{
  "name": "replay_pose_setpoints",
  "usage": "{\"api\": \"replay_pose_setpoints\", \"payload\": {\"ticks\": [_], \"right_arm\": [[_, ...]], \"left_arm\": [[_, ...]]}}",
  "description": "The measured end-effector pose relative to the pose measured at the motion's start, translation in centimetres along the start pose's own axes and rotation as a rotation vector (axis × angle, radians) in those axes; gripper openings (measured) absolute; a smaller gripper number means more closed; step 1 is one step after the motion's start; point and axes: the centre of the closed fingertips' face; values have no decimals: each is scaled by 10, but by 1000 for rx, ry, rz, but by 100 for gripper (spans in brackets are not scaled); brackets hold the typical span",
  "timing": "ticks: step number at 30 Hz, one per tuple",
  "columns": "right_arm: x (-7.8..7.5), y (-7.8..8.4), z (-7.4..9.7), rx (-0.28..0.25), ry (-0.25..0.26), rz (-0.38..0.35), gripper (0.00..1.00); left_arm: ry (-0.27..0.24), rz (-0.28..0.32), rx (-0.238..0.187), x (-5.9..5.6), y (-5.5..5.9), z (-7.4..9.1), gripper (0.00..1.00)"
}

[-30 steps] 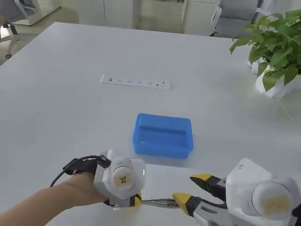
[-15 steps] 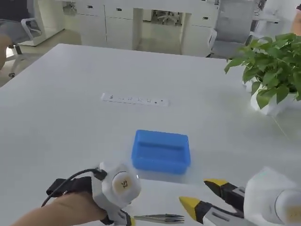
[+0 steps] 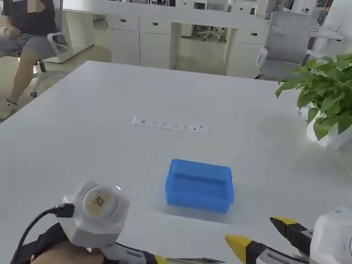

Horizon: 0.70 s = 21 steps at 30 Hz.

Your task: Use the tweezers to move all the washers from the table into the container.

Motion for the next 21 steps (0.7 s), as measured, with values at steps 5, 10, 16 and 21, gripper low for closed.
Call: {"api": "replay_pose_setpoints", "payload": {"ticks": [5,10,16,21], "right_arm": [[-5,3,3,-1,6,-24,69],[-5,4,3,-4,3,-18,74],[-11,4,4,-12,32,-17,80],[-17,5,6,-20,54,-22,83]], "left_arm": [[-48,-1,-31,1,2,18,99],[-89,45,-95,5,-5,37,99],[-150,102,-180,14,-18,62,99],[-189,145,-237,20,-22,77,99]]}}
Point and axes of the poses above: the centre of the closed fingertips' face, and the gripper's own axes: z roughly backward along the fingers, x roughly to its left, y roughly out of its underside, and after that the axes turned 9 degrees about x, right-handed
